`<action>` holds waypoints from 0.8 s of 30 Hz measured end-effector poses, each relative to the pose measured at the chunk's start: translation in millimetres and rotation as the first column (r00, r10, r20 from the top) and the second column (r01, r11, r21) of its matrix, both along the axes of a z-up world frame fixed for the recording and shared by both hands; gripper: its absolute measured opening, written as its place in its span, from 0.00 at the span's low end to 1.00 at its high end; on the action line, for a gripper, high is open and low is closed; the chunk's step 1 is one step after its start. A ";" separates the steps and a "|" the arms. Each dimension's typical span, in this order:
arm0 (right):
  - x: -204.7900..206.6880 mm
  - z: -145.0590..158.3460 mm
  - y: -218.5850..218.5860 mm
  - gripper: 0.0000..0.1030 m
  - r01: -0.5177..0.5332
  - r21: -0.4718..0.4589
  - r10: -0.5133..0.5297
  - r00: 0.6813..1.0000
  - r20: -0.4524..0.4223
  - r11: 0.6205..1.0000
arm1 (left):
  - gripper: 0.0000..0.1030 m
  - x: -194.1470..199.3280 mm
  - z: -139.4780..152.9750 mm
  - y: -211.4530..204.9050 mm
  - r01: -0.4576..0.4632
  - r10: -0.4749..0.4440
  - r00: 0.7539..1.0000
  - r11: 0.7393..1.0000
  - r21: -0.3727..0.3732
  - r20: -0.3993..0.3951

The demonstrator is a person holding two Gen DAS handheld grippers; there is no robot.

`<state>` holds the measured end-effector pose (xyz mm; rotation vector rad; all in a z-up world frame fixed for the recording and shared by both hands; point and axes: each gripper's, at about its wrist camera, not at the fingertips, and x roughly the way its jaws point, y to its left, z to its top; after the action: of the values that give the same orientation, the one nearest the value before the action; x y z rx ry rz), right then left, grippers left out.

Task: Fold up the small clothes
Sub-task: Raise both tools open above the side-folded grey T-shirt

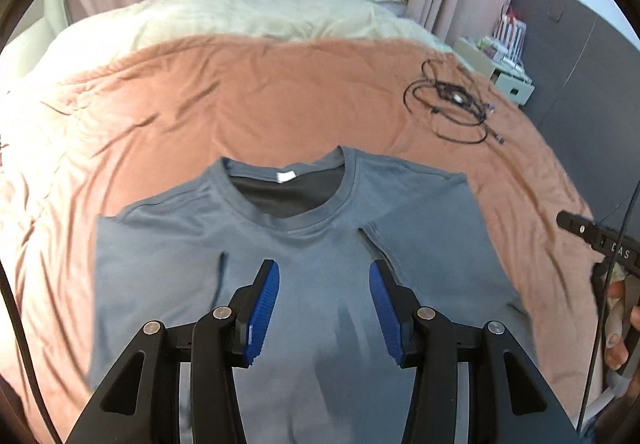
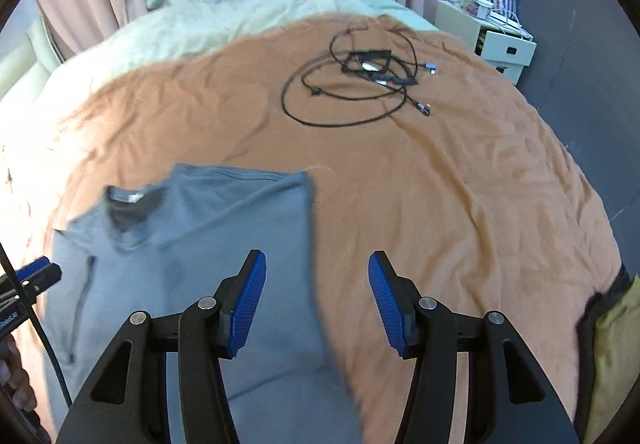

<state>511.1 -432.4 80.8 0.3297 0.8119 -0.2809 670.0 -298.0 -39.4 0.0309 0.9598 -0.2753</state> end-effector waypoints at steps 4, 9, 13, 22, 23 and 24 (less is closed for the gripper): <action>-44.0 19.8 22.3 0.65 -0.017 0.020 0.017 0.999 0.029 1.000 | 0.77 -35.3 33.1 22.1 -0.011 0.012 0.999 1.000 -0.021 0.039; -94.4 40.1 60.2 0.82 -0.134 0.031 0.133 0.990 0.053 0.990 | 0.90 -78.1 62.5 47.2 -0.008 0.011 0.998 0.999 -0.050 0.066; -128.1 54.2 82.1 0.86 -0.167 -0.015 0.167 0.985 0.051 0.986 | 1.00 -110.5 82.5 63.8 -0.031 0.035 0.992 0.999 -0.034 0.124; -191.4 66.7 109.9 1.00 -0.151 -0.029 0.153 0.987 0.057 0.988 | 1.00 -170.0 106.2 100.5 -0.043 0.045 0.986 0.999 -0.012 0.160; -191.8 66.9 112.5 1.00 -0.152 -0.029 0.153 0.987 0.057 0.988 | 1.00 -177.0 106.9 105.2 -0.041 0.044 0.986 0.999 -0.020 0.161; -197.4 67.7 115.6 1.00 -0.151 -0.032 0.153 0.987 0.055 0.988 | 1.00 -183.7 107.3 109.5 -0.038 0.042 0.986 0.999 -0.024 0.163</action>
<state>313.7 -316.8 148.5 0.2471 0.7716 -0.1389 486.3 -188.5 67.8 0.0146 0.7935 -0.2419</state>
